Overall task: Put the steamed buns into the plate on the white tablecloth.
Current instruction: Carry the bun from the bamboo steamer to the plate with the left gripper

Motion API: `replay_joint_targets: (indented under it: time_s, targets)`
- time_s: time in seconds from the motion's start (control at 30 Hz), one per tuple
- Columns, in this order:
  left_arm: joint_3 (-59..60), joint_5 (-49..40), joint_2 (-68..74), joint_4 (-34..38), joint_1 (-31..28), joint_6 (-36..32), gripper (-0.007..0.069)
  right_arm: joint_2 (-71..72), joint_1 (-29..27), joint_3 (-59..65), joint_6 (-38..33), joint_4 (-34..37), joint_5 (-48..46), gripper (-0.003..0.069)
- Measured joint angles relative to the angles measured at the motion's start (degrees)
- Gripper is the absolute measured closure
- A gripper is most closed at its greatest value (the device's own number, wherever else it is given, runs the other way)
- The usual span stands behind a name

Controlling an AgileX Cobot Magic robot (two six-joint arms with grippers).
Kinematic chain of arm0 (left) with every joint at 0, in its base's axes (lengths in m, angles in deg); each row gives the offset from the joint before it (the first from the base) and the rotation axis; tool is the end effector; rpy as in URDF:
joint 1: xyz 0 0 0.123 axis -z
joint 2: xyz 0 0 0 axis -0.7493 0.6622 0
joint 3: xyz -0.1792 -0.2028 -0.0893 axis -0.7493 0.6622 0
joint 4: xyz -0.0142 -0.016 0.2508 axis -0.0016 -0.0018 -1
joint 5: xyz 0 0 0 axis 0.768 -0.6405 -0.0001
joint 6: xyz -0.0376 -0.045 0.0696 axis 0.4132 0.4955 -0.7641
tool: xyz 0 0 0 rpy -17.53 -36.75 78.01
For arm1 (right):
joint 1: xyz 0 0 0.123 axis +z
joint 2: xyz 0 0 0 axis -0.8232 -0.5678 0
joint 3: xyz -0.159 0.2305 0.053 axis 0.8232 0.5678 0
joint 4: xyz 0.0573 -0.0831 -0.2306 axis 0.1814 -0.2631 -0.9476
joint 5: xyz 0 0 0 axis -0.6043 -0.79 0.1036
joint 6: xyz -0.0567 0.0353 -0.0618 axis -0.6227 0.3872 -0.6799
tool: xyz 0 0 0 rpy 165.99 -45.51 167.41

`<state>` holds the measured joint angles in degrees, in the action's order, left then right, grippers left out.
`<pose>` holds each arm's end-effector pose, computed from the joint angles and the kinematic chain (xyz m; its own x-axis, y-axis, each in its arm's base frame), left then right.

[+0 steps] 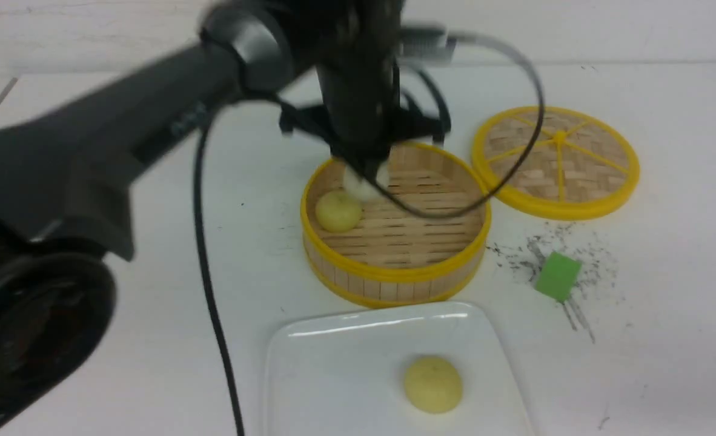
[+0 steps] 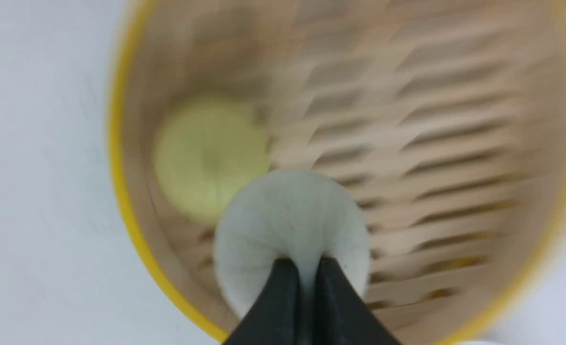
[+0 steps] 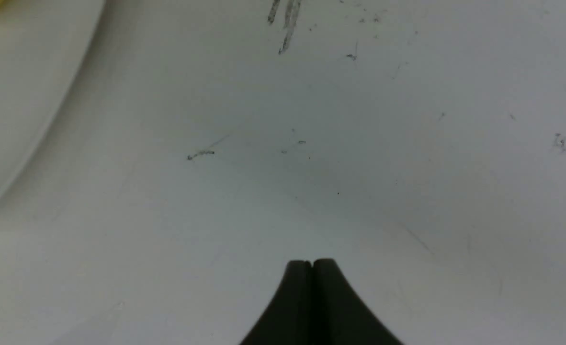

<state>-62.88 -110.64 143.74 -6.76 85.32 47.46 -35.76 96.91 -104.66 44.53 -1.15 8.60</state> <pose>0.3704 -0.2612 0.3371 -0.8551 0.1634 -0.4921 0.2285 0.9707 -0.0746 0.0943 0.0488 0.2678 -0.7169 -0.3797 -0.5846 -0.3836 0.9151 -0.1240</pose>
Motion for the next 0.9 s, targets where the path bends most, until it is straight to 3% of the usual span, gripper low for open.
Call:
replay_joint_targets:
  time_s: [0.13,0.3,0.43,0.67,0.73,0.87,0.9]
  targets:
    - [-3.5,-0.45,-6.44,0.52,0.0,-1.48,0.0602,0.07,0.0,0.0,0.0,0.0,0.0,0.0657]
    - [6.44,-0.55,-15.89,5.99,0.0,-3.94,0.0602,0.26,0.0,0.0,0.0,0.0,-0.05,0.0653]
    - [28.01,-0.55,-22.71,13.34,0.91,-4.14,0.0599,0.44,0.0,0.0,0.0,0.0,-0.05,0.065]
    - [50.26,10.38,-21.86,14.48,7.45,-2.1,0.0582,0.44,0.0,0.0,0.0,0.0,-0.05,0.0647]
    - [51.57,12.7,-20.94,14.0,8.22,-0.64,0.0568,0.44,0.0,0.0,0.0,-0.05,-0.05,0.0646]
    - [52.13,15.14,-18.68,10.6,8.6,2.59,0.0478,0.44,0.0,0.0,0.0,-0.17,-0.05,0.0646]
    - [52.13,15.63,-18.26,9.27,8.6,3.28,0.0426,0.44,0.0,0.0,0.0,-0.17,-0.05,0.0646]
